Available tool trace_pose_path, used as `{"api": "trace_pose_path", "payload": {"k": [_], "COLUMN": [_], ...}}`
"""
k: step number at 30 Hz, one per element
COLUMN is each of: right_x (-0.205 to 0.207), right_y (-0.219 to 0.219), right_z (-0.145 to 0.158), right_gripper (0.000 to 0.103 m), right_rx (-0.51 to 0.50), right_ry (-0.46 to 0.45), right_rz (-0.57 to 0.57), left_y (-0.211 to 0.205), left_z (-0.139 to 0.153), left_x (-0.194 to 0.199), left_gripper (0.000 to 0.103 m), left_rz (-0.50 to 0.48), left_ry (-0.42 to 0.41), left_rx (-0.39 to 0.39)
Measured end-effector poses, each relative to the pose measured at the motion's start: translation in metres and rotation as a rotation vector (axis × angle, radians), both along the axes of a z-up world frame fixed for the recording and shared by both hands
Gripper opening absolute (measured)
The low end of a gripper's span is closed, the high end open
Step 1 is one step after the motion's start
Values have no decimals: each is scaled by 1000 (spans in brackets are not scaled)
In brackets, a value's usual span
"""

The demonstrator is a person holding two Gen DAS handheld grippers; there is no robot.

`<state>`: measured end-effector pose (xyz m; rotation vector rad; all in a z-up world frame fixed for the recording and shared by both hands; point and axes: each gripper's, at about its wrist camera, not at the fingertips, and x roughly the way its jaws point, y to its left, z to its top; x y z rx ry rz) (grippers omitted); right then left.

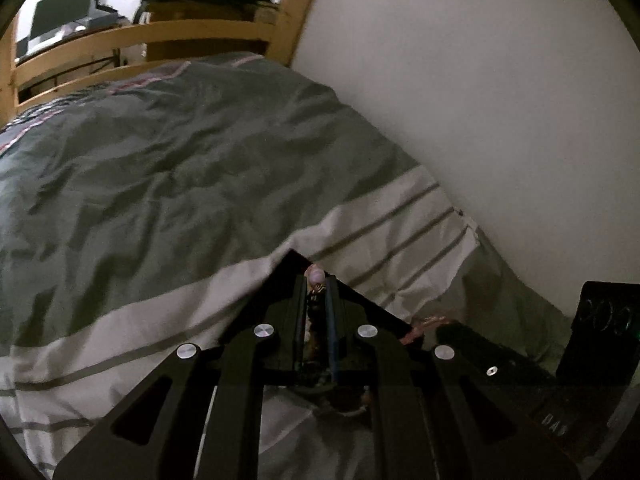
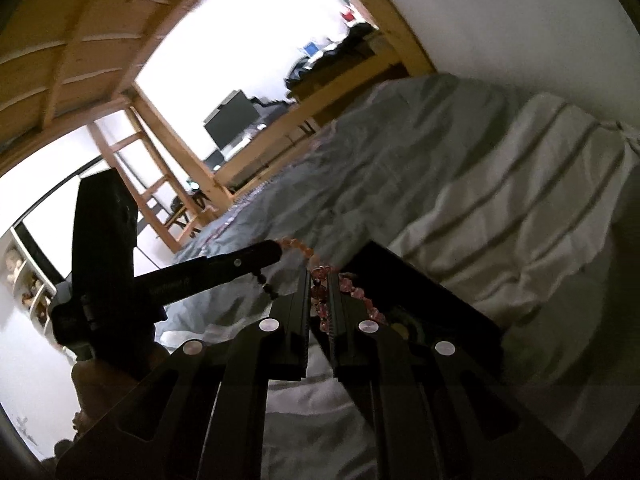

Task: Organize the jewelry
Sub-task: 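Open the right tool over the black box while the left releases the pink-brown bracelet there, then grasp the gold charm with the left tool while the right grasps a silver ring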

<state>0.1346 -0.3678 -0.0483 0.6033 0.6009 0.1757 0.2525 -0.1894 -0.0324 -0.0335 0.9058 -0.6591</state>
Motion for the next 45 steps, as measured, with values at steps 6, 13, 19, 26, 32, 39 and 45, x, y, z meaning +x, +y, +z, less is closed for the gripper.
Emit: {"api": "trace_pose_path", "payload": {"k": [6,13,19,26,32,39,45], "right_x": [11,8,-4,-2,-1,2,29], "right_y": [2,6,17,57,93,133,168], "right_z": [-16,-13,9,15,12,8,-1], "right_gripper": [10,58,92,93,93,93,93], "right_rx": [-72,-113,-163,-203,-247,-338,-372], "right_ry": [98,78,-88,-168,-173,-180,-160], "right_rz": [-18,-58,-71,13,105,200,292], "left_y": [-8,11,44,125,169,186,177], "left_z": [-25,-17,17,37,16,-18,-73], "left_x": [7,6,-11,-44,-69,-79,-75], "left_gripper": [9,76,89,91,91,91,91], "left_rz": [39,91,110,181,231,235,205], "left_ry": [64,53,-41,-143,-149,-182,-155], "left_rx": [34,5,9,64,136,205,287]}}
